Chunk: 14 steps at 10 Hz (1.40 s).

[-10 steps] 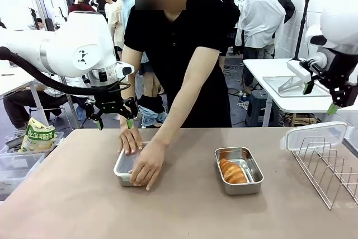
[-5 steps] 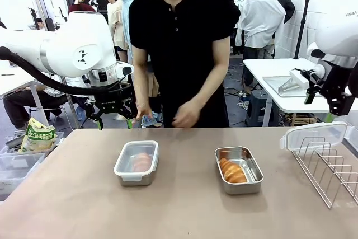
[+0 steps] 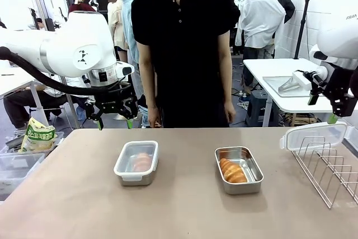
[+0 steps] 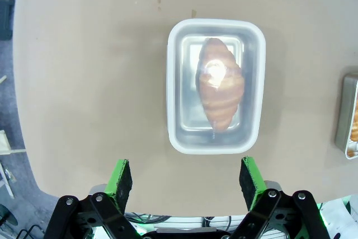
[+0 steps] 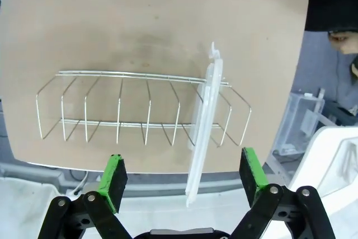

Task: Place the bread in airtight containers.
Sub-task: Pick up one Airtight Container lid and hand it to the human.

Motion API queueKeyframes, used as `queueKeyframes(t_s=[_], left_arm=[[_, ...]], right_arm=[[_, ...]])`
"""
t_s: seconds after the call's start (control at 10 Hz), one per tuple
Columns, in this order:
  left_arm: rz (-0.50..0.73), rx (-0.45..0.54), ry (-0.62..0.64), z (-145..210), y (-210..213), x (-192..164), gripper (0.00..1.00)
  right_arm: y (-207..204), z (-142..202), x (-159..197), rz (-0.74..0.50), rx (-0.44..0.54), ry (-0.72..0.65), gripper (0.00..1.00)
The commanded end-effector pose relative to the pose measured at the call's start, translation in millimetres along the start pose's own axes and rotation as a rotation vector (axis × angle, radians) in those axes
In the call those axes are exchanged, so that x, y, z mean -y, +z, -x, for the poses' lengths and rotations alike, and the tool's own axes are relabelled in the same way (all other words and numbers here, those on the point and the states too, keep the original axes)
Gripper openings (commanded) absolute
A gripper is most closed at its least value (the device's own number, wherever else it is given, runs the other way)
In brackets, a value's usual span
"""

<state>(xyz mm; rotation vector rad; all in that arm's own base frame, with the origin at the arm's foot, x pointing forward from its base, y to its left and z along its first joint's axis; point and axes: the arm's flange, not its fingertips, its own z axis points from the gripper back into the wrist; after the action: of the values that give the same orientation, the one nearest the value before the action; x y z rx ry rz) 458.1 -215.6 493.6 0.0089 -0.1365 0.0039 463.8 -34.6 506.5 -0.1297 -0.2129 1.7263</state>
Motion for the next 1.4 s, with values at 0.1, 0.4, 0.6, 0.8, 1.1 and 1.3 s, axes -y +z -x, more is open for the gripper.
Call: queueKeyframes(t_s=[0.1,0.4,0.6,0.8,1.1,1.3], left_arm=[[0.0,0.003,0.001,-0.2,1.4,-1.4,1.0],[0.0,0.003,0.001,-0.2,1.4,-1.4,1.0],[0.0,0.003,0.001,-0.2,1.4,-1.4,1.0],[0.0,0.003,0.001,-0.2,1.4,-1.4,1.0],[0.0,0.003,0.001,-0.2,1.4,-1.4,1.0],[0.0,0.003,0.001,-0.2,1.4,-1.4,1.0]], right_arm=[[0.0,0.0,0.0,0.0,0.0,0.0,1.0],[0.0,0.0,0.0,0.0,0.0,0.0,1.0],[-5.9,-1.4,6.3,0.015,-0.034,-0.009,1.0],[-25.4,-1.4,14.5,-0.005,-0.037,-0.021,1.0],[-50.0,6.6,23.6,-0.016,-0.049,-0.009,1.0],[-61.5,12.4,27.8,0.0,-0.056,0.008,1.0]])
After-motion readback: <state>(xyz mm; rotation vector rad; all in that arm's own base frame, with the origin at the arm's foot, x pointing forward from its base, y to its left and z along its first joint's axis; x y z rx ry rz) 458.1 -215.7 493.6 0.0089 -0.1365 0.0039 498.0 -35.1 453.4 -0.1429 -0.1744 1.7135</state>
